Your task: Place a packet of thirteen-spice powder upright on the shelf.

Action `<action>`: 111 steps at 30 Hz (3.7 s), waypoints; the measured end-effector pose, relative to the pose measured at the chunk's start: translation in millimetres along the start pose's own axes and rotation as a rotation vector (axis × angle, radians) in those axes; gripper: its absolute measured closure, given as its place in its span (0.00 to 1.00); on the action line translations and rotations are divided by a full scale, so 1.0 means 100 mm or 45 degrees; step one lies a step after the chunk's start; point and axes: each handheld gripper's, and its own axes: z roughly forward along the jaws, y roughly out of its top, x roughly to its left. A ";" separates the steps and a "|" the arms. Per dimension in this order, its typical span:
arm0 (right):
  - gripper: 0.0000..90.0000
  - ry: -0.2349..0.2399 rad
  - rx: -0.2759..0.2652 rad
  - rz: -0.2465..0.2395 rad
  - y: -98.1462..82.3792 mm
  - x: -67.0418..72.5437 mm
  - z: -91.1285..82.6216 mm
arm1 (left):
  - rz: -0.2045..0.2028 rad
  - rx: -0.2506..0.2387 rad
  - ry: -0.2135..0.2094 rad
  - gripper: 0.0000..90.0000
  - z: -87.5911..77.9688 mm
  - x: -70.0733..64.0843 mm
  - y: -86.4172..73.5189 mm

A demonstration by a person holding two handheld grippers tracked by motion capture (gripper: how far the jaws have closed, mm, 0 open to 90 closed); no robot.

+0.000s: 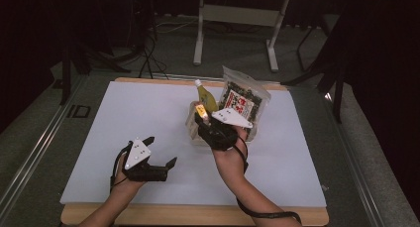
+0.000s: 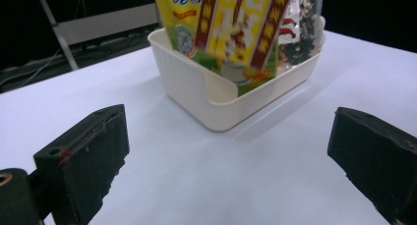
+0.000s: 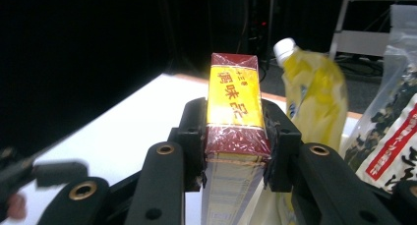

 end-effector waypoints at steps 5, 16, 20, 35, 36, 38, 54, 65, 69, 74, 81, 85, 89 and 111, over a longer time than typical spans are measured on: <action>0.75 -0.071 -0.033 0.010 0.02 -0.03 0.09 | 0.011 0.006 0.022 0.03 0.00 0.01 -0.02; 0.75 -0.207 -0.027 -0.034 -0.06 0.04 0.39 | 0.013 0.017 0.022 0.03 0.01 0.01 -0.04; 0.75 -0.254 0.002 -0.052 -0.10 0.03 0.49 | 0.013 0.024 0.020 0.03 0.02 0.02 -0.04; 0.74 -0.294 0.039 0.069 -0.13 0.05 0.73 | 0.015 0.024 0.011 0.03 0.04 0.01 -0.05; 0.74 -0.293 0.037 0.071 -0.13 0.05 0.74 | 0.016 0.026 0.012 0.03 0.04 0.01 -0.05; 0.74 -0.291 0.037 0.076 -0.13 0.06 0.75 | 0.014 0.023 0.010 0.03 0.04 0.01 -0.05; 0.71 -0.280 0.028 0.105 -0.16 0.11 0.83 | 0.009 0.025 0.000 0.03 0.04 0.01 -0.04; 0.70 -0.277 0.033 0.143 -0.15 0.12 0.88 | 0.006 0.028 -0.004 0.03 0.04 0.00 -0.05; 0.68 -0.275 0.027 0.155 -0.16 0.14 0.89 | 0.007 0.027 -0.004 0.03 0.04 0.00 -0.04; 0.67 -0.255 0.033 0.251 -0.14 0.10 0.87 | -0.002 0.030 -0.004 0.03 0.05 0.00 -0.05; 0.66 -0.332 0.021 0.361 -0.09 0.12 0.92 | -0.014 0.037 0.016 0.03 0.08 0.00 -0.06; 0.67 -0.376 0.013 0.394 -0.08 0.12 0.98 | 0.003 0.038 0.017 0.03 0.07 -0.02 -0.07; 0.68 -0.425 0.028 0.377 -0.14 0.11 1.07 | -0.009 0.023 0.029 0.03 0.05 0.00 -0.07; 0.69 -0.443 0.061 0.310 -0.53 0.07 1.12 | -0.030 0.026 0.036 0.03 0.06 0.03 -0.08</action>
